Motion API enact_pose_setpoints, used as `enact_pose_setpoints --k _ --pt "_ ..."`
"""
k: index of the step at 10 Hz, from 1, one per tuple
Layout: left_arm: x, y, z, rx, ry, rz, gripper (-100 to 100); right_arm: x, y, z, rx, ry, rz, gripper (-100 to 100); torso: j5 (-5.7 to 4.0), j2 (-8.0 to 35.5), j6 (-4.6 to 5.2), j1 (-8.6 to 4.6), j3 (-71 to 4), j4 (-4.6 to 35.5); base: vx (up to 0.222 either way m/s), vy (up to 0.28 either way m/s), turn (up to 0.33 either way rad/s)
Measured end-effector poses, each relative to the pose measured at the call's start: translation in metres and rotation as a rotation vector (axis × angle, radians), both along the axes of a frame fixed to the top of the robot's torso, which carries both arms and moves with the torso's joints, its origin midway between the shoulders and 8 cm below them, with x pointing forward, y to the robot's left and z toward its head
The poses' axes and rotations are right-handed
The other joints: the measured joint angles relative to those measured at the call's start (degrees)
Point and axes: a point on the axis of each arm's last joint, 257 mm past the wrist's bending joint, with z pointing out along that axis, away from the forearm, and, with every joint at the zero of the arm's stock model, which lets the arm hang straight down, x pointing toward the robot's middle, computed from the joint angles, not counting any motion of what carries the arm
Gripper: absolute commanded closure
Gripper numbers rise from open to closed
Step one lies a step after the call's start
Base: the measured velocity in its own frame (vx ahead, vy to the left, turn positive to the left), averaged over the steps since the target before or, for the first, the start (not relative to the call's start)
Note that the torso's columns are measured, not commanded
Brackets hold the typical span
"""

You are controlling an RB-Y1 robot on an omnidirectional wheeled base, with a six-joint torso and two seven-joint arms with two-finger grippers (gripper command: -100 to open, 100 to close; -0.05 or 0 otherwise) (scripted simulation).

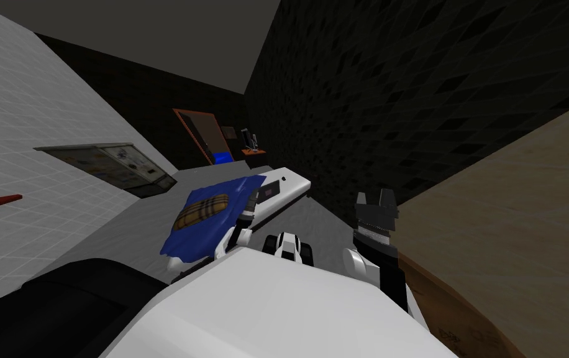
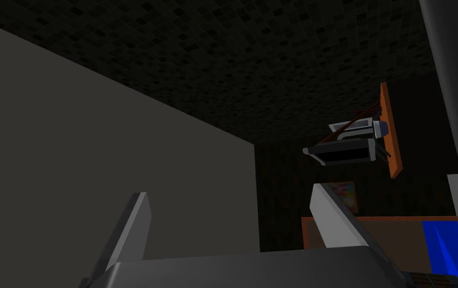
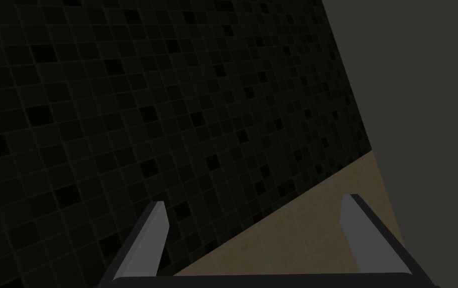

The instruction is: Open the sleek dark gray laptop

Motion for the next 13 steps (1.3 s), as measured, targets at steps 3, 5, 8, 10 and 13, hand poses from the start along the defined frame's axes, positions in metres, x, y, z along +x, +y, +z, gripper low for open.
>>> enact_pose_setpoints --k 3,5,8,10,13 --pt "0.008 0.006 -0.035 0.041 0.076 0.019 -100 0.000 0.000 0.000 0.000 0.000 0.000 0 0.00 -0.09 -0.01 0.01 -0.06 -0.03 0.038 -0.064 -0.017" --pt "0.012 0.011 -0.055 0.063 0.125 0.034 -100 0.000 0.000 0.000 0.000 0.000 0.000 0 0.00 0.02 0.00 -0.01 0.01 0.00 0.037 -0.031 0.011" --pt "0.014 0.019 -0.079 0.084 0.175 0.053 -100 0.000 0.000 0.000 0.000 0.000 0.000 0 -0.01 0.02 0.00 -0.02 0.01 0.01 0.042 -0.002 0.018" --pt "0.016 0.031 -0.097 0.096 0.215 0.072 -100 0.000 0.000 0.000 0.000 0.000 0.000 0 -0.02 -0.07 0.00 -0.05 -0.05 -0.02 0.069 0.017 0.054" --pt "0.020 0.052 -0.131 0.109 0.287 0.114 -100 0.000 0.000 0.000 0.000 0.000 0.000 0 0.00 -0.12 -0.01 0.00 -0.07 -0.03 0.115 0.053 0.081"
